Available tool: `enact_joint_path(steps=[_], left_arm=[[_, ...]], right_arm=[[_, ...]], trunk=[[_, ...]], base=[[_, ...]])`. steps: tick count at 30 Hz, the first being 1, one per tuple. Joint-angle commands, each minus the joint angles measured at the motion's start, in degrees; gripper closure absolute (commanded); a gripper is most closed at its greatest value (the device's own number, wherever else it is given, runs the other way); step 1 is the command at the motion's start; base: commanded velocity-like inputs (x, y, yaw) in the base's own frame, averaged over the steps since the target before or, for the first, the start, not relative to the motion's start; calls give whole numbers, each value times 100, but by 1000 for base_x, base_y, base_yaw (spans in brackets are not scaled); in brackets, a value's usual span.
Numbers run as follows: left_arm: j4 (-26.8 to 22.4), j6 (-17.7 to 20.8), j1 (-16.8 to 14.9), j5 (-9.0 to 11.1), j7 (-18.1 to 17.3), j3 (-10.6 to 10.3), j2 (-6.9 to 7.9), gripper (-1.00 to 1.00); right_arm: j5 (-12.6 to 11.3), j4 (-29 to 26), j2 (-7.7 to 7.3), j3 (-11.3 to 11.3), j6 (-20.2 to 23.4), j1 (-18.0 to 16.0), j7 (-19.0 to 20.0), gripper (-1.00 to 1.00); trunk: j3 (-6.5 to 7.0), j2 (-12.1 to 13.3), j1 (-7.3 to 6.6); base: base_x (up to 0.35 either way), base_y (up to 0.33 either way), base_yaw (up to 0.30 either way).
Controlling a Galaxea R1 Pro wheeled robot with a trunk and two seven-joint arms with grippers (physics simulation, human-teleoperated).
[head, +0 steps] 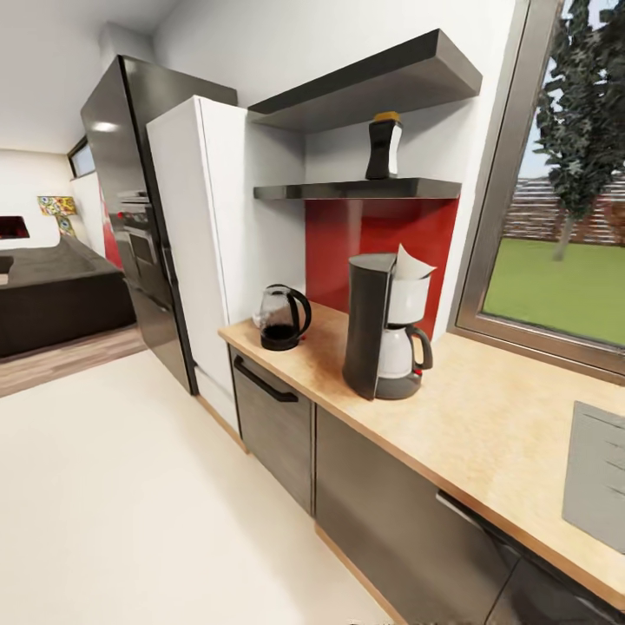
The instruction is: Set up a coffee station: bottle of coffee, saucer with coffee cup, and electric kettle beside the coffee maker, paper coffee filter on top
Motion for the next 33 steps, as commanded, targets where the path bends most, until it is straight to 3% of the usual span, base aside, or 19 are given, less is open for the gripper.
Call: enact_joint_path(steps=[1,14,33], left_arm=[[-12,-3,4,60,-11,-10,-1,-100],[-12,-3,4,60,-11,-9,6,-100],[-12,-3,4,60,-11,-9,7,-100]], right_arm=[[-3,3,-2,36,-41,-5,0,-100],[-3,3,-2,38,-41,-5,0,-100],[-3,10,0,40,-45,-5,0,-100]], trunk=[[-6,-4,0],[-6,-4,0],[-6,-4,0]], base=[[0,0,-276],[0,0,-245],[4,12,-92]])
